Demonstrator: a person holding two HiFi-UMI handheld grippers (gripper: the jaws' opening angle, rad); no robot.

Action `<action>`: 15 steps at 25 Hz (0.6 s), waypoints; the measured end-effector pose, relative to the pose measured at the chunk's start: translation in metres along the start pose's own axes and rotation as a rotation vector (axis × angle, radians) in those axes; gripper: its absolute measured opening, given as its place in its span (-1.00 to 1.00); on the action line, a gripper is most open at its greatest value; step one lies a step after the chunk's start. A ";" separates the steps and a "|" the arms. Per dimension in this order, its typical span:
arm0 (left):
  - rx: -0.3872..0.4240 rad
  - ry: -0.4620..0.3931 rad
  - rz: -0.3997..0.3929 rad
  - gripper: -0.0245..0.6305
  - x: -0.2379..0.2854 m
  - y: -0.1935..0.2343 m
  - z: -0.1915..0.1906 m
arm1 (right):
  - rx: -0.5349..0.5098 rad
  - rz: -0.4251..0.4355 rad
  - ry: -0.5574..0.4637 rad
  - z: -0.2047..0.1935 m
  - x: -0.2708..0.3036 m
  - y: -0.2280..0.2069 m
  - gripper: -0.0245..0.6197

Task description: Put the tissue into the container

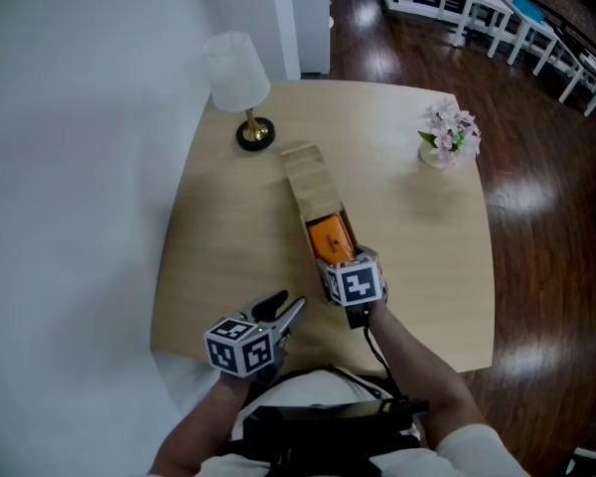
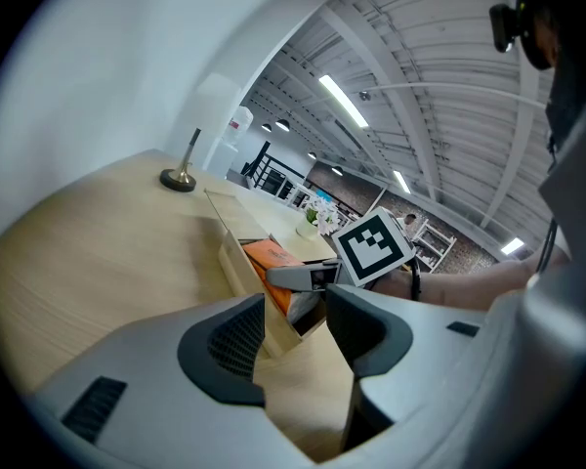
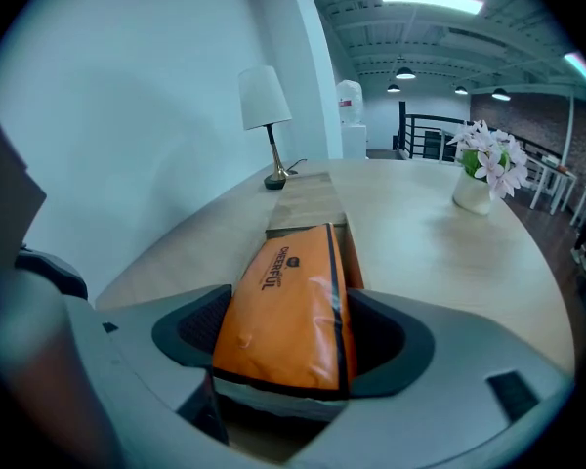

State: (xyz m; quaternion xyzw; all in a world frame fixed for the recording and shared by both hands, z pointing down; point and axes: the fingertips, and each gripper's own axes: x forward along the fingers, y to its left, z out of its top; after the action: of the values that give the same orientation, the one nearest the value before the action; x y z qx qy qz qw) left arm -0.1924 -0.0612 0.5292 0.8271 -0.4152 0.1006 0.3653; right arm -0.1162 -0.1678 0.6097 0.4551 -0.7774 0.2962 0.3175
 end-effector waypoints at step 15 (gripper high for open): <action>0.000 0.006 0.012 -0.33 0.002 -0.007 -0.007 | -0.006 -0.015 0.012 -0.007 0.001 0.000 0.27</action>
State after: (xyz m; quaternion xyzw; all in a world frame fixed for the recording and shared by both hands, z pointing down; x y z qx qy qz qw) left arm -0.1849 -0.0553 0.5313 0.8242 -0.4192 0.1051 0.3661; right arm -0.1149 -0.1630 0.6146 0.4580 -0.7729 0.2945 0.3258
